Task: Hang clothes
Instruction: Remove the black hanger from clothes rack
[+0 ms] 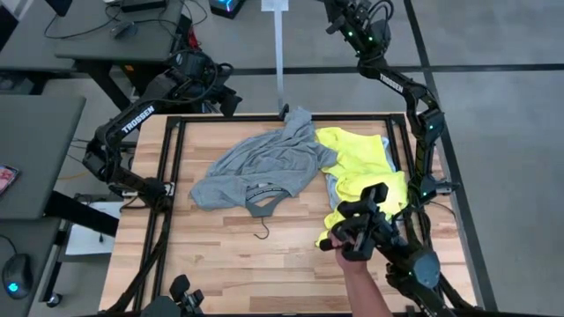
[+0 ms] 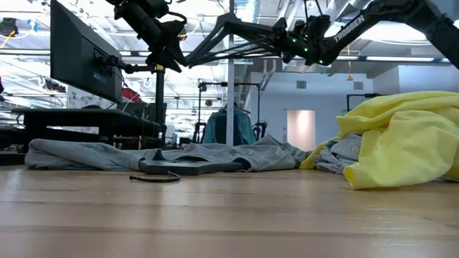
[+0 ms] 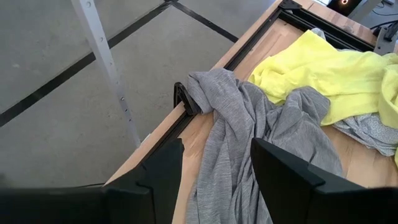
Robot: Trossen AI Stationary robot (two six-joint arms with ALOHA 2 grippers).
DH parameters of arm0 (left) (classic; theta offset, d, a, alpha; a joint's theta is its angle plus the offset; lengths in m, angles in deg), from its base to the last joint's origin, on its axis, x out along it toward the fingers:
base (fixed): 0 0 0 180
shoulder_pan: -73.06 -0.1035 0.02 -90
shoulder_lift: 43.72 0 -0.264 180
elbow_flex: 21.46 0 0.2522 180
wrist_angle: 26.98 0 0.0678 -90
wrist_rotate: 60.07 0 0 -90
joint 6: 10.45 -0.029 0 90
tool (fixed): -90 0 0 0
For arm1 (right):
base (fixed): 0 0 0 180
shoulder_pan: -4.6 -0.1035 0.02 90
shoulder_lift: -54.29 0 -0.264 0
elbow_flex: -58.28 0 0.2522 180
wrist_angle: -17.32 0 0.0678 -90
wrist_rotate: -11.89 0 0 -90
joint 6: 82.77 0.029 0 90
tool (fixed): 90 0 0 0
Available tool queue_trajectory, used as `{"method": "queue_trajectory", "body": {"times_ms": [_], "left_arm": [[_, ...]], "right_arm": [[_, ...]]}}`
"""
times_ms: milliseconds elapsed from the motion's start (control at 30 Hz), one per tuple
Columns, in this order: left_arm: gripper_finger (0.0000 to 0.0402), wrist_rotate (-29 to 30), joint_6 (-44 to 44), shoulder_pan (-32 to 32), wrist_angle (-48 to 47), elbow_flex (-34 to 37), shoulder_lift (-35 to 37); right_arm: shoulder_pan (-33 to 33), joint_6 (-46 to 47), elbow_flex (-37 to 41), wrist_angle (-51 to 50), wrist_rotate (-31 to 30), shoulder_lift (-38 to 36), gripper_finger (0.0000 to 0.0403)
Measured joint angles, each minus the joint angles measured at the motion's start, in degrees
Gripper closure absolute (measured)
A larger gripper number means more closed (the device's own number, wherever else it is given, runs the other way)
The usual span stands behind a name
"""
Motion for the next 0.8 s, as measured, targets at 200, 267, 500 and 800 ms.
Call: {"method": "queue_trajectory", "body": {"times_ms": [200, 267, 500, 800], "left_arm": [[0.0228, 0.00, 0.00, 0.00, -0.01, 0.00, 0.00], [0.0228, -0.02, 0.00, 0.00, 0.00, 0.00, 0.00], [0.0228, -0.02, 0.00, 0.00, 0.00, 0.00, 0.00], [0.0228, -0.02, 0.00, 0.00, 0.00, 0.00, 0.03]], "right_arm": [[-0.11, 0.14, 0.00, -0.25, 0.58, 0.00, 0.0388], [-0.26, 0.14, 0.00, -0.22, 0.83, -0.03, 0.0388], [-1.18, 0.76, 0.00, -0.29, 4.05, -0.09, 0.0388], [-4.63, 1.80, 0.00, -0.42, 6.64, -0.11, 0.0388]]}}
